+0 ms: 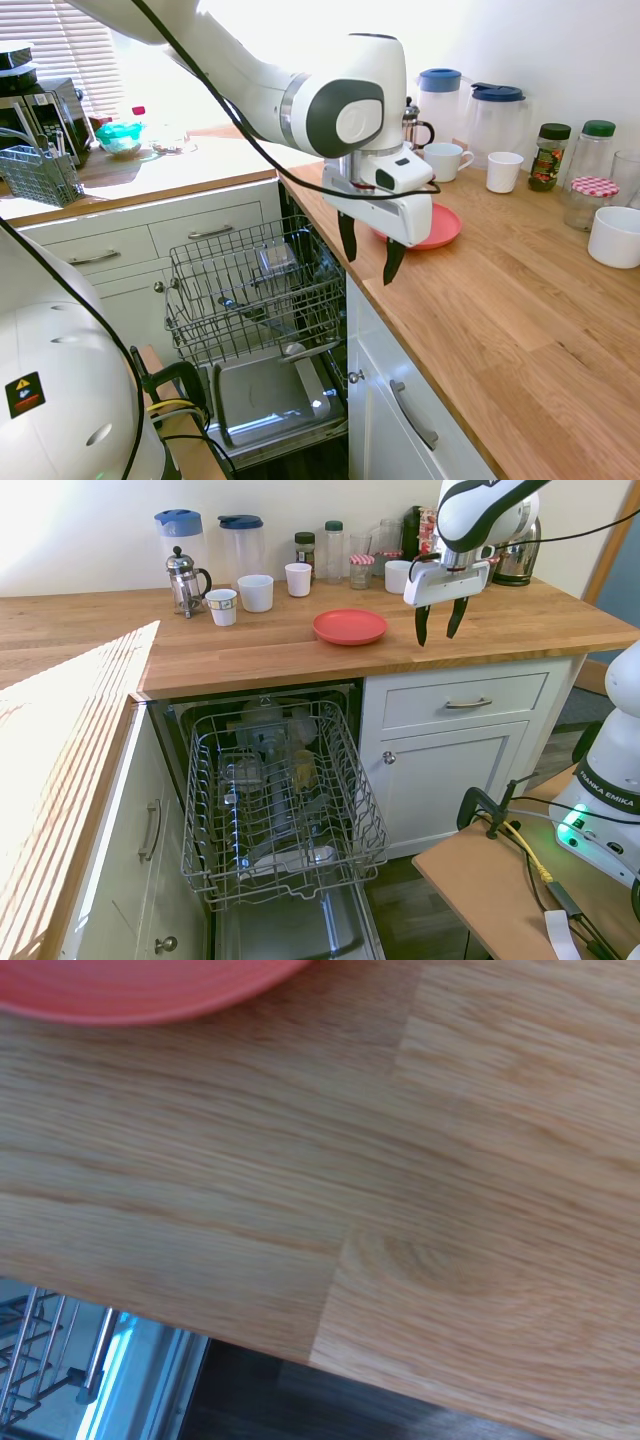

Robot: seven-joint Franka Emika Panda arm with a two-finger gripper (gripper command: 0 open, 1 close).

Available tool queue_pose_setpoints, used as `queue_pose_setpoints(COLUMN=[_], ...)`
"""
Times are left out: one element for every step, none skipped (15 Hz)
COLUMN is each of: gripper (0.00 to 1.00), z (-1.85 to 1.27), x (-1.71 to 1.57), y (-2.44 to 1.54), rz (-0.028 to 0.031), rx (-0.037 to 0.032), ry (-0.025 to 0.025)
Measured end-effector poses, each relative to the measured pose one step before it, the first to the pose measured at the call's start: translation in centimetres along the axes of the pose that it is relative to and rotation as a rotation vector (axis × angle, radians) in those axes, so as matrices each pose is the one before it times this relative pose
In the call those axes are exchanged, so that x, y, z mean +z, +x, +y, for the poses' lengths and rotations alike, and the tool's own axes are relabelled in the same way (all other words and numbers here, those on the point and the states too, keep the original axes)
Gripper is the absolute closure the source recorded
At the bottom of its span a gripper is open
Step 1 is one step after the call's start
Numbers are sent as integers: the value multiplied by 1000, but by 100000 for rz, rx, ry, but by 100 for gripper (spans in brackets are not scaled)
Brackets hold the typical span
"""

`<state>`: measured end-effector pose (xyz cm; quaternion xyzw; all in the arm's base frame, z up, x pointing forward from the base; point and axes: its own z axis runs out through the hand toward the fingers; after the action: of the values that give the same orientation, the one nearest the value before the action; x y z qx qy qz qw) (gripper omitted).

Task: Put the plate in the dishwasher

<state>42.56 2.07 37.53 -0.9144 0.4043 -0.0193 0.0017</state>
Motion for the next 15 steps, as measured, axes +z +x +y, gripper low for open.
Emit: queue_pose_setpoints(gripper=[0,0,0,0,0,0,0,0,0,0,0,100,100,100,100], z=[-13,-83,-228,-372,-486,-701,-884,-1058,-1080,-959,-878,-799,-725,-761,-624], x=[36,-53,-177,-244,-67,172,444,592,648,692,713,725,571,464,317], y=[11,73,309,659,979,1333,1421,1435,1218,999,762,607,471,464,229], rz=[11,603,1471,1746,1358,586,-250,-873,-1034,-1133,-1144,-1077,-861,-723,-555], rx=[3,161,745,1668,2220,2237,1834,1973,1955,1548,850,581,228,-221,-311], ry=[25,722,2462,4184,4620,4168,3438,3273,3418,3006,1938,1061,896,220,-15])
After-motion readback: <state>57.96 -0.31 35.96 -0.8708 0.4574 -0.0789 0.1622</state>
